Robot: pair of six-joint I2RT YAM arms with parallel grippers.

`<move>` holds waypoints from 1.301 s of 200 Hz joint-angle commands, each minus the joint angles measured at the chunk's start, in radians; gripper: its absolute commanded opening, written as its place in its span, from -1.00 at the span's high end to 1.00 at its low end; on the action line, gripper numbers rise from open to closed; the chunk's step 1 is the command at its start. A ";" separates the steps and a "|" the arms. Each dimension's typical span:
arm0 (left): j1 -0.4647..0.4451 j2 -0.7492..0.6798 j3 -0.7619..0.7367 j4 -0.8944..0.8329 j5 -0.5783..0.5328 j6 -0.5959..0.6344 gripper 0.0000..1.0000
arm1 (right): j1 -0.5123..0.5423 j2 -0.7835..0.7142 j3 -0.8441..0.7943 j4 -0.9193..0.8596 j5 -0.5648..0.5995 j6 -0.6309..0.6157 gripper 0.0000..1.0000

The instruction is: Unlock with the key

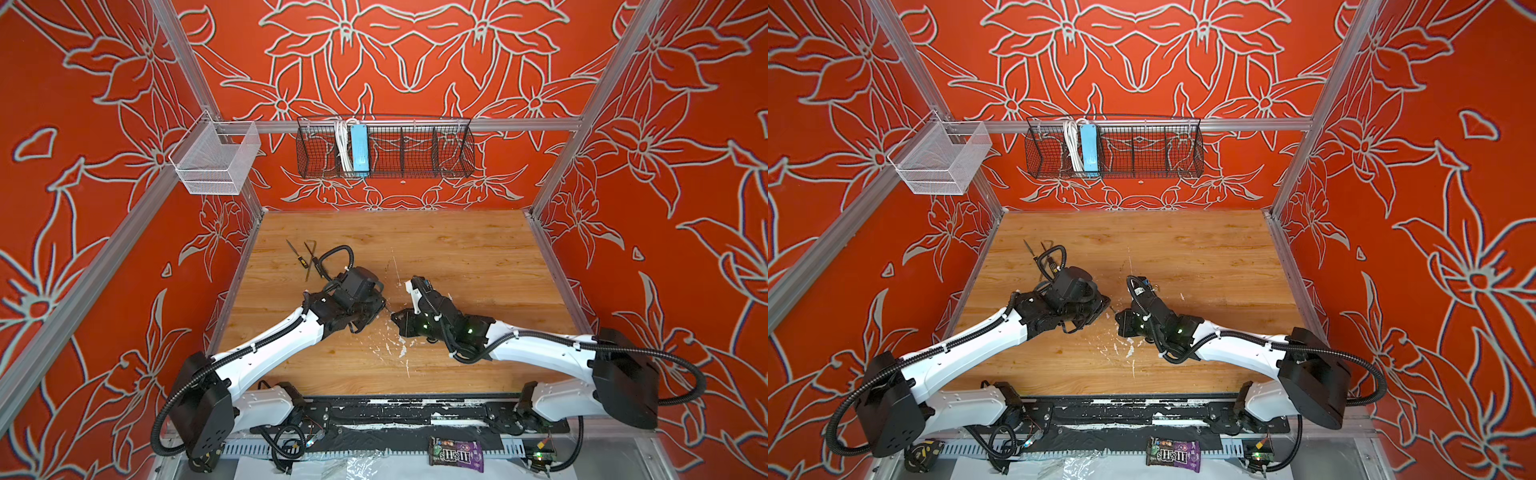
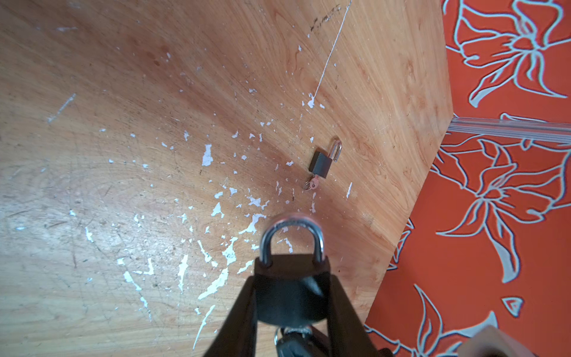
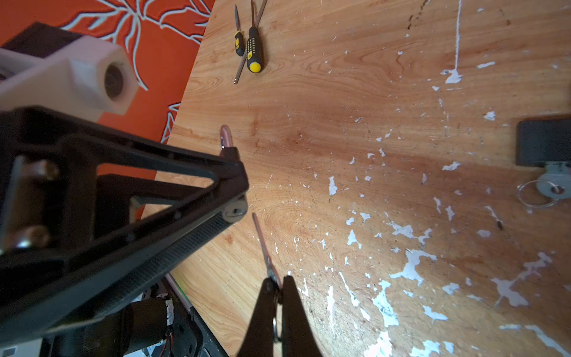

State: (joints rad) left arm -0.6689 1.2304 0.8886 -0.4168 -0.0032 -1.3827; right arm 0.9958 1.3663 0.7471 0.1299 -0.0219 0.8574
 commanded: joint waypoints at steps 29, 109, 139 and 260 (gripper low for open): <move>-0.006 -0.014 0.001 0.017 -0.023 -0.016 1.00 | 0.023 0.002 0.008 0.034 0.052 0.001 1.00; -0.007 -0.004 0.007 0.005 -0.033 -0.008 1.00 | 0.031 -0.012 0.012 0.030 0.072 -0.011 1.00; -0.007 0.001 0.009 0.002 -0.041 -0.006 1.00 | 0.030 -0.014 0.017 0.037 0.058 -0.011 1.00; -0.009 0.034 0.025 0.020 -0.015 -0.001 1.00 | 0.030 0.006 0.039 0.038 0.064 -0.020 1.00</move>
State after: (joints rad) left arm -0.6693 1.2572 0.8890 -0.4095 -0.0208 -1.3861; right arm 1.0172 1.3685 0.7544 0.1513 0.0196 0.8421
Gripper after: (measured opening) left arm 0.320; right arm 0.072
